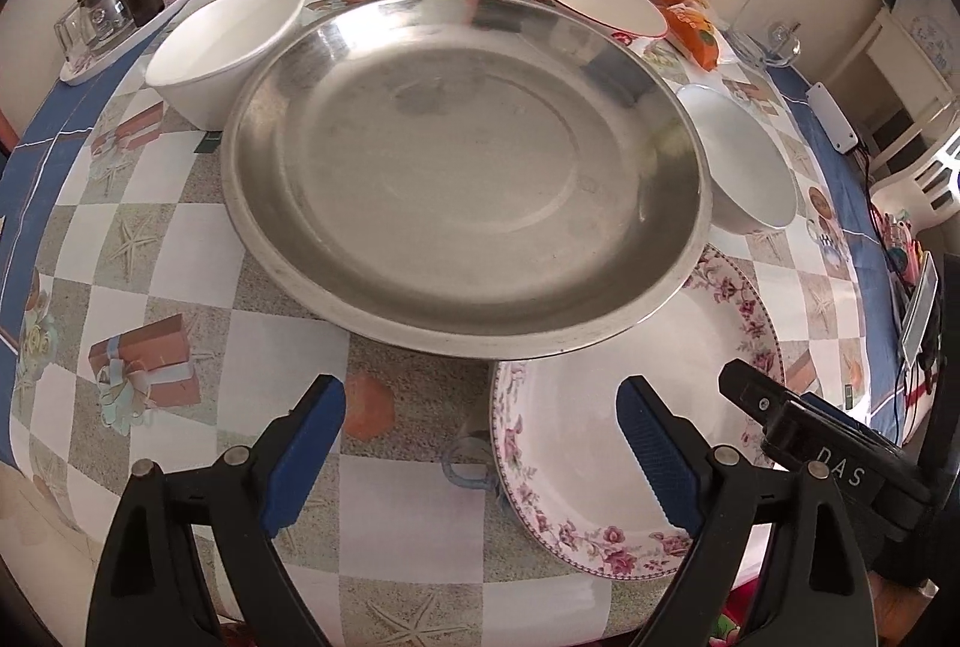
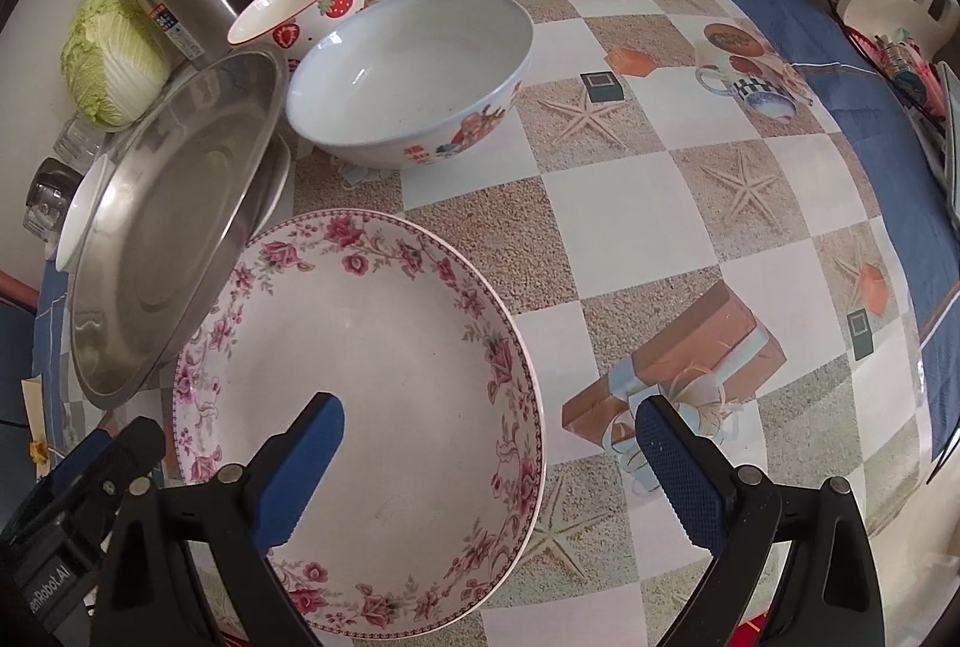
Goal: Organize plates and bowls
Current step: 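Move both grippers to the rim of the pink floral plate, then close the right gripper on the floral plate rim while the left gripper clamps it too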
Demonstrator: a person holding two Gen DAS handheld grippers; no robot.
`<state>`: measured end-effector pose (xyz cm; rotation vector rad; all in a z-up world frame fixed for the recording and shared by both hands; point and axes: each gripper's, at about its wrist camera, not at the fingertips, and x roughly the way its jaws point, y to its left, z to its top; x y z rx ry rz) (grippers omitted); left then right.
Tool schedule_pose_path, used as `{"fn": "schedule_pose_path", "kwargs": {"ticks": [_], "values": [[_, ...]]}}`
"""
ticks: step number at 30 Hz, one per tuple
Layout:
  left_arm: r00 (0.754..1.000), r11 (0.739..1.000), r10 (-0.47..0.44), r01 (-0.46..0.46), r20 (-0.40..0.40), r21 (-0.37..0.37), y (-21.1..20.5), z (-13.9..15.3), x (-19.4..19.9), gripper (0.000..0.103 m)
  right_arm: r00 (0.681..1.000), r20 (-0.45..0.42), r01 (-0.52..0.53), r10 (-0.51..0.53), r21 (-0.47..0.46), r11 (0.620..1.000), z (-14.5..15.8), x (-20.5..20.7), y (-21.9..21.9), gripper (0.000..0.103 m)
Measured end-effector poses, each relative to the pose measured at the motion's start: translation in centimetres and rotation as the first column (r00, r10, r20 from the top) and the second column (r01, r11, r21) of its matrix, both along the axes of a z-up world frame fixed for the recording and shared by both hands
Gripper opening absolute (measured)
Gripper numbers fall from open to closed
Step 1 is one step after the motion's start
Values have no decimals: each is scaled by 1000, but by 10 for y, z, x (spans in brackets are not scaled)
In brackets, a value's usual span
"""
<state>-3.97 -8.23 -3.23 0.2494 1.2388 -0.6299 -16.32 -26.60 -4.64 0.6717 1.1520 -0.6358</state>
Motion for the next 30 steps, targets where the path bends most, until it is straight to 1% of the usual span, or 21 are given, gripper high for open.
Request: {"fn": "schedule_pose_path", "kwargs": {"ticks": [5, 9, 13, 15, 16, 18, 19, 21, 22, 23, 24, 26, 27, 28, 29, 30], "values": [[1000, 1000, -20, 20, -10, 5, -12, -5, -4, 92, 999, 22, 33, -34, 28, 999, -5, -4, -20, 100], [999, 999, -35, 35, -18, 14, -23, -11, -5, 92, 998, 43, 47, -48, 25, 999, -4, -6, -31, 99], [999, 1000, -24, 24, -33, 5, -30, -14, -3, 92, 996, 71, 55, -57, 27, 998, -4, -8, -41, 98], [999, 1000, -10, 10, -54, -5, -32, -17, 0, 92, 994, 84, 63, -66, 31, 998, -3, -9, -45, 88], [998, 1000, -1, 1, -65, -6, -31, -18, 1, 92, 993, 90, 69, -72, 35, 997, -3, -11, -47, 86], [996, 1000, 23, -23, -86, -1, -30, -21, 4, 92, 991, 103, 82, -86, 46, 996, -3, -14, -53, 75], [994, 999, 37, -38, -99, -2, -29, -23, 6, 92, 989, 112, 87, -93, 54, 995, -3, -15, -55, 72], [991, 998, 61, -63, -120, -8, -26, -26, 9, 92, 986, 135, 93, -101, 69, 993, -3, -17, -58, 60], [989, 997, 71, -73, -126, -11, -25, -26, 11, 92, 984, 147, 93, -104, 75, 993, -2, -17, -60, 57], [988, 996, 80, -83, -132, -16, -23, -26, 12, 92, 982, 154, 93, -105, 79, 993, -1, -18, -61, 51], [987, 996, 85, -89, -137, -21, -21, -26, 13, 92, 982, 159, 94, -106, 81, 992, -1, -18, -64, 48], [985, 995, 89, -94, -149, -25, -21, -28, 13, 90, 981, 160, 96, -109, 87, 992, -2, -19, -66, 46], [984, 995, 89, -94, -153, -24, -21, -28, 13, 86, 981, 162, 96, -111, 92, 991, -2, -19, -68, 40], [984, 995, 89, -93, -157, -21, -21, -30, 13, 78, 981, 161, 96, -111, 97, 991, -3, -19, -68, 38], [983, 996, 87, -91, -162, -17, -21, -31, 12, 73, 982, 154, 97, -111, 98, 990, -4, -19, -69, 38], [982, 996, 86, -89, -166, -12, -23, -34, 12, 67, 982, 150, 99, -112, 96, 990, -2, -21, -65, 35]]}}
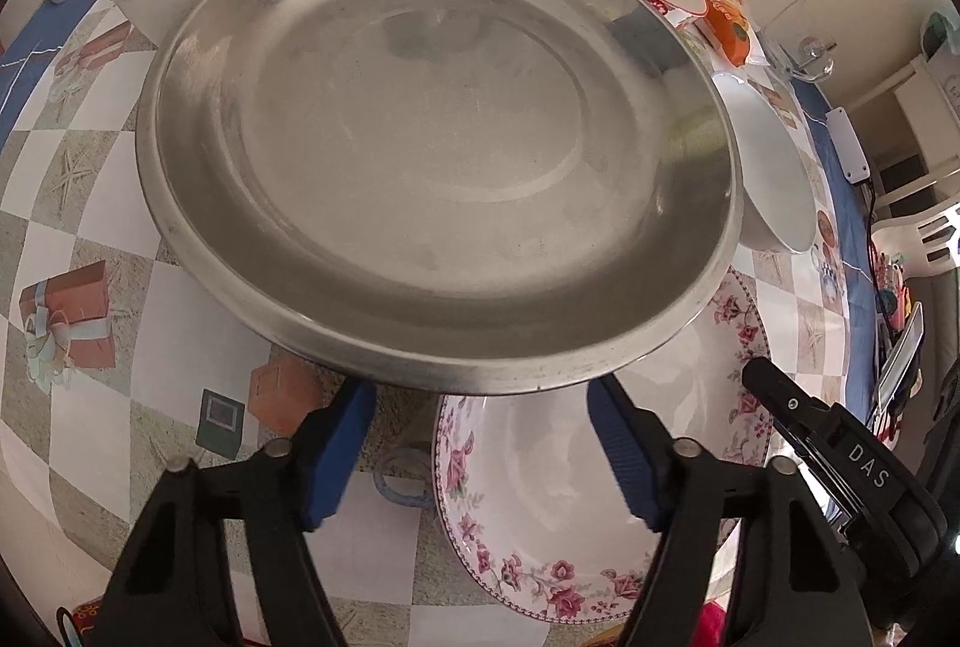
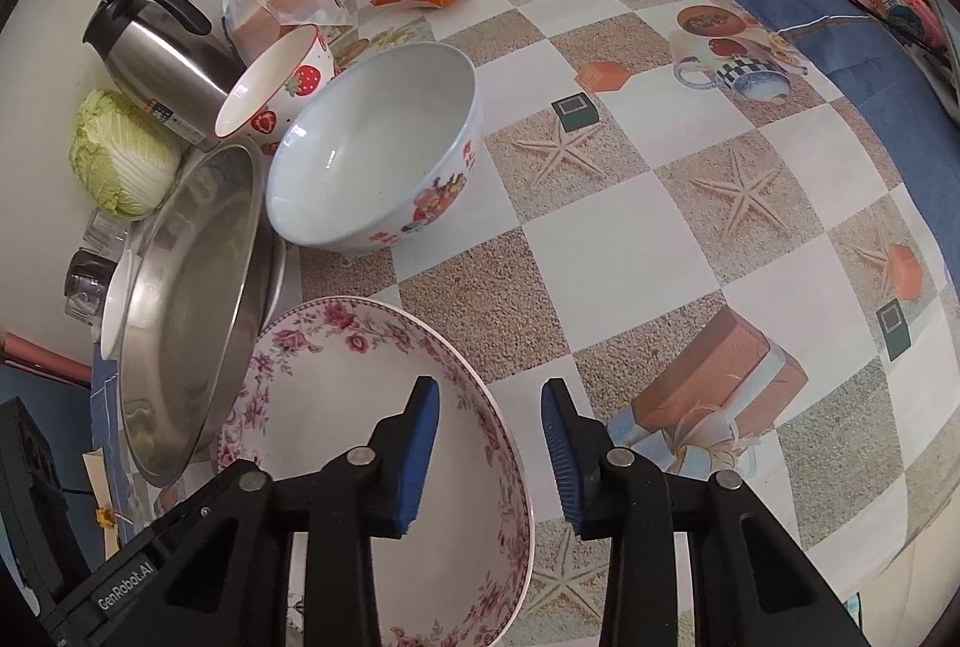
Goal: Organize plates and bowls
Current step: 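Close the right gripper on the floral plate rim while the left gripper clamps it too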
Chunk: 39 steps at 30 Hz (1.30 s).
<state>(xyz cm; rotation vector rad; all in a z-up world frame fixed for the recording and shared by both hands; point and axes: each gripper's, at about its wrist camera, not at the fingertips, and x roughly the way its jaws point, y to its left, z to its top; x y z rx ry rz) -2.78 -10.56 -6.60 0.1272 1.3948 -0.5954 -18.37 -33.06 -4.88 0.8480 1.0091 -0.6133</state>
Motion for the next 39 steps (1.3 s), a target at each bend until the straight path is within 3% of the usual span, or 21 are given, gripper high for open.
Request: {"fn": "schedule_pose_path", "kwargs": {"ticks": [6, 10, 16, 20, 22, 31, 39], "values": [[1000, 1000, 3, -3, -20, -4, -2, -7, 1, 53, 1000, 7, 5, -5, 25, 1000, -4, -3, 9, 32], [1000, 1000, 8, -8, -22, -10, 1, -7, 1, 53, 1000, 17, 14, -15, 87, 996, -14, -7, 9, 32], [1000, 1000, 9, -10, -20, -11, 3, -6, 0, 53, 1000, 11, 2, -2, 53, 999, -13, -5, 12, 23], [1000, 1000, -5, 5, -21, -14, 1, -3, -2, 53, 1000, 23, 4, -5, 53, 999, -13, -8, 11, 23], [999, 1000, -17, 16, -29, -23, -2, -3, -3, 43, 1000, 22, 4, -5, 52, 999, -12, -7, 10, 23], [998, 998, -54, 53, -41, -17, -10, -5, -11, 22, 1000, -11, 11, -11, 36, 999, -10, -13, 7, 23], [992, 993, -118, 118, -42, -20, -27, -7, -25, 22, 996, -25, 85, -84, 54, 995, -11, -39, -7, 24]]}}
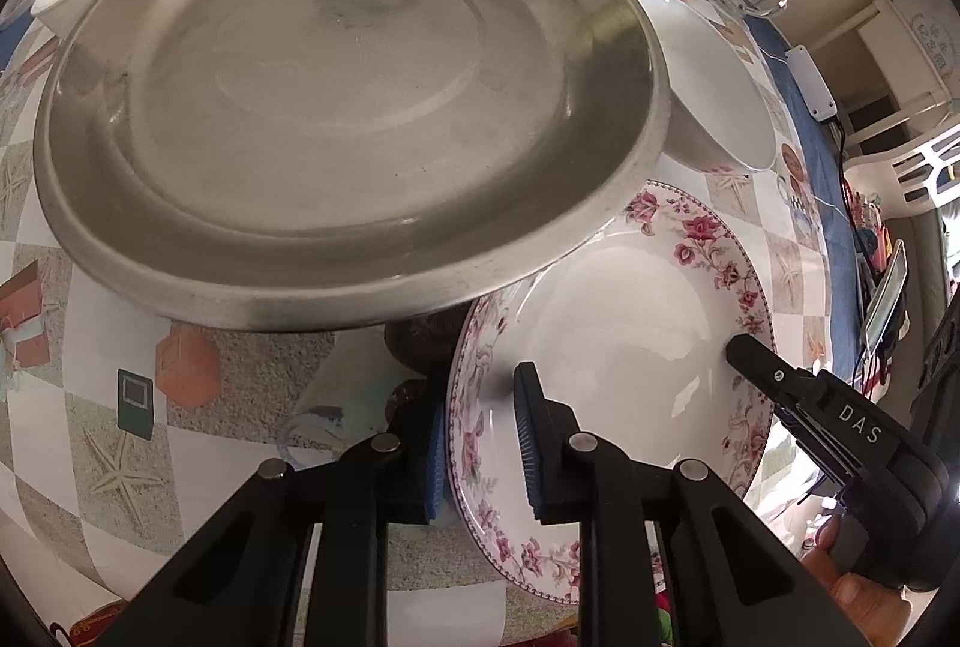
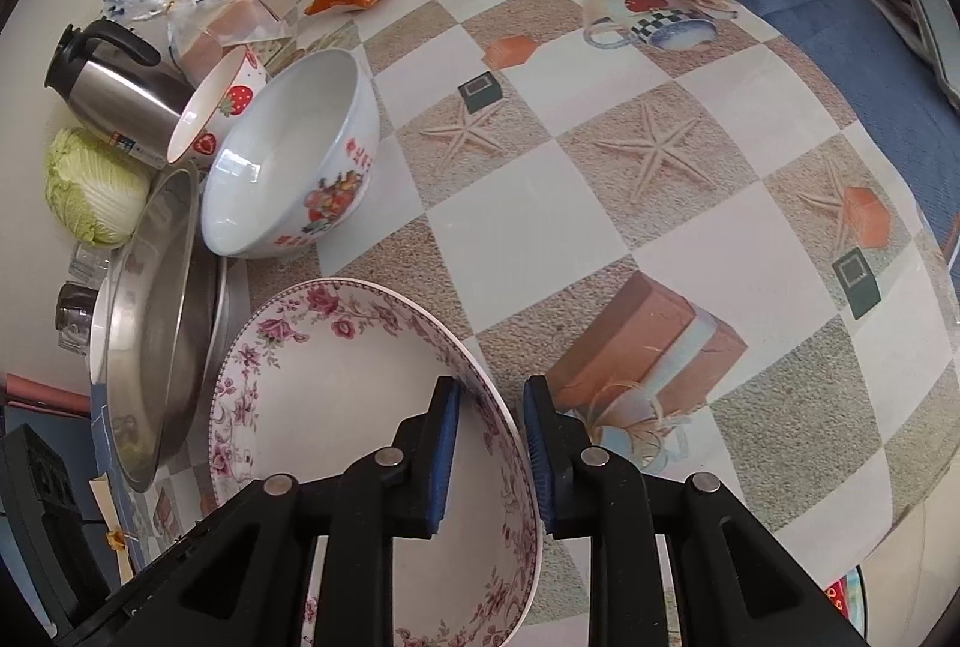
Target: Organize plates and bowls
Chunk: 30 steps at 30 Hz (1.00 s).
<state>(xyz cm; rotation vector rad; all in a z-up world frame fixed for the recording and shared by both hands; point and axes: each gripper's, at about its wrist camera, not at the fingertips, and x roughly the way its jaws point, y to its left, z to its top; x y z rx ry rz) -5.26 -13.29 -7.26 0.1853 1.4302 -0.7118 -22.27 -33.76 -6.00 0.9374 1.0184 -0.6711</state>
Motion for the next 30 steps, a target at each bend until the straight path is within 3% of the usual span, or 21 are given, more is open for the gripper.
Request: {"fn": "schedule_pose_path", "kwargs": {"ticks": [9, 17, 30], "values": [[999, 999, -7, 8, 33, -32, -7, 6, -2, 22, 1000, -10, -5, 5, -18, 1000, 5, -11, -4, 22], [999, 999, -3, 5, 38, -50, -7, 12, 1, 22, 998, 56, 0, 2, -29, 1000, 18, -25, -6, 14], [998, 995, -37, 42, 57, -86, -5, 21, -3, 22, 994, 105, 16, -10, -51, 999, 38, -41, -5, 10]]}}
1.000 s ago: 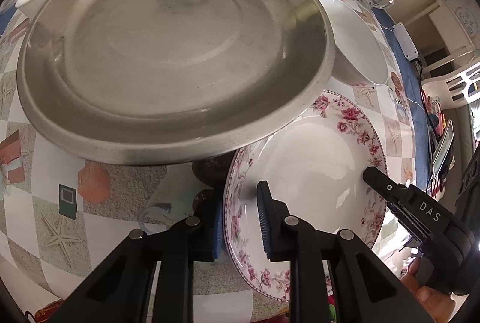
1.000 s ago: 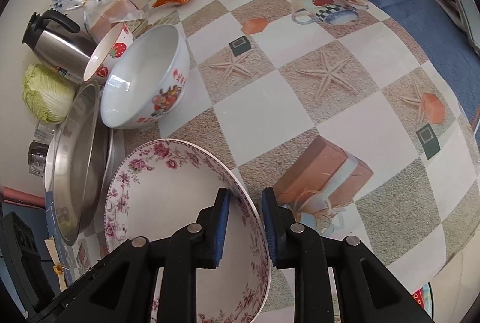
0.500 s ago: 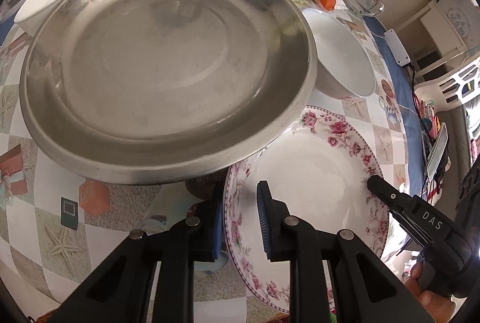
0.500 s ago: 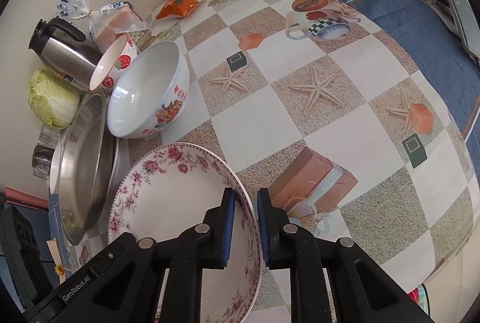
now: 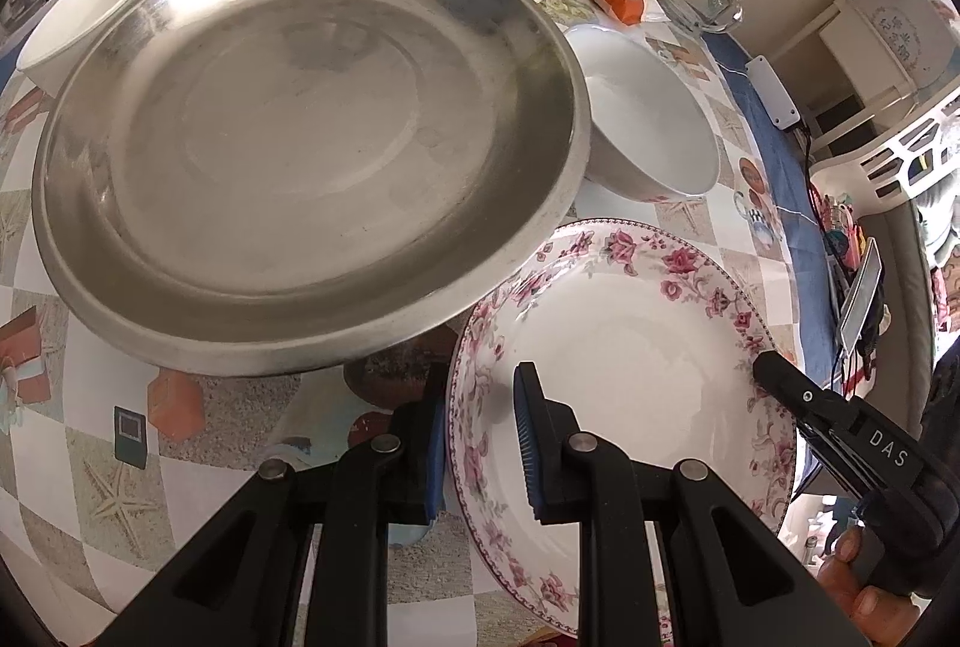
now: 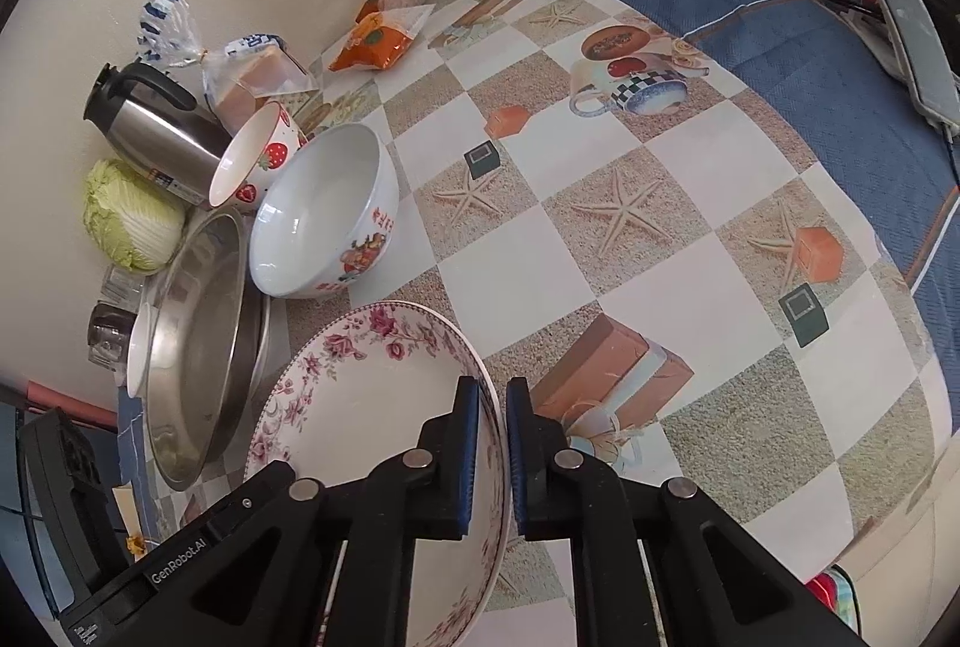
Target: Organize plates and bowls
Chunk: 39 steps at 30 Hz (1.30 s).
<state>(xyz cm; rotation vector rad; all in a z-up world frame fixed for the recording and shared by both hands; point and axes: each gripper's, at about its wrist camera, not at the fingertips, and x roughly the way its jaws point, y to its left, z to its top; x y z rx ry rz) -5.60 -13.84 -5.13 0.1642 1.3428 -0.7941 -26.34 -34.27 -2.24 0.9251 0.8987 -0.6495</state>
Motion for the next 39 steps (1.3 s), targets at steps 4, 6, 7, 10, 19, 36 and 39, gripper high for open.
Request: {"fn": "schedule_pose_path", "kwargs": {"ticks": [4, 6, 7, 10, 19, 36, 39], "values": [[1000, 1000, -14, 14, 17, -19, -3, 7, -5, 22, 1000, 20, 8, -7, -27, 1000, 10, -7, 1, 10], [1000, 999, -17, 18, 26, -29, -3, 11, -6, 22, 1000, 27, 10, -9, -36, 999, 14, -9, 2, 10], [999, 999, -18, 19, 30, -34, -3, 12, -6, 22, 999, 31, 12, -11, -38, 999, 16, -10, 2, 10], [999, 999, -21, 23, 42, -49, -3, 18, -7, 22, 999, 41, 15, -13, -51, 999, 21, -13, 3, 10], [996, 992, -20, 31, 92, -121, -2, 42, -9, 22, 995, 93, 33, -24, -92, 995, 38, -20, 5, 10], [988, 975, 83, -54, 127, -214, -12, 86, 44, 22, 991, 134, 6, 9, -112, 994, 68, 23, -5, 10], [989, 970, 98, -70, 109, -233, -16, 86, 58, 22, 990, 143, 2, 13, -109, 994, 72, 34, -12, 10]]}}
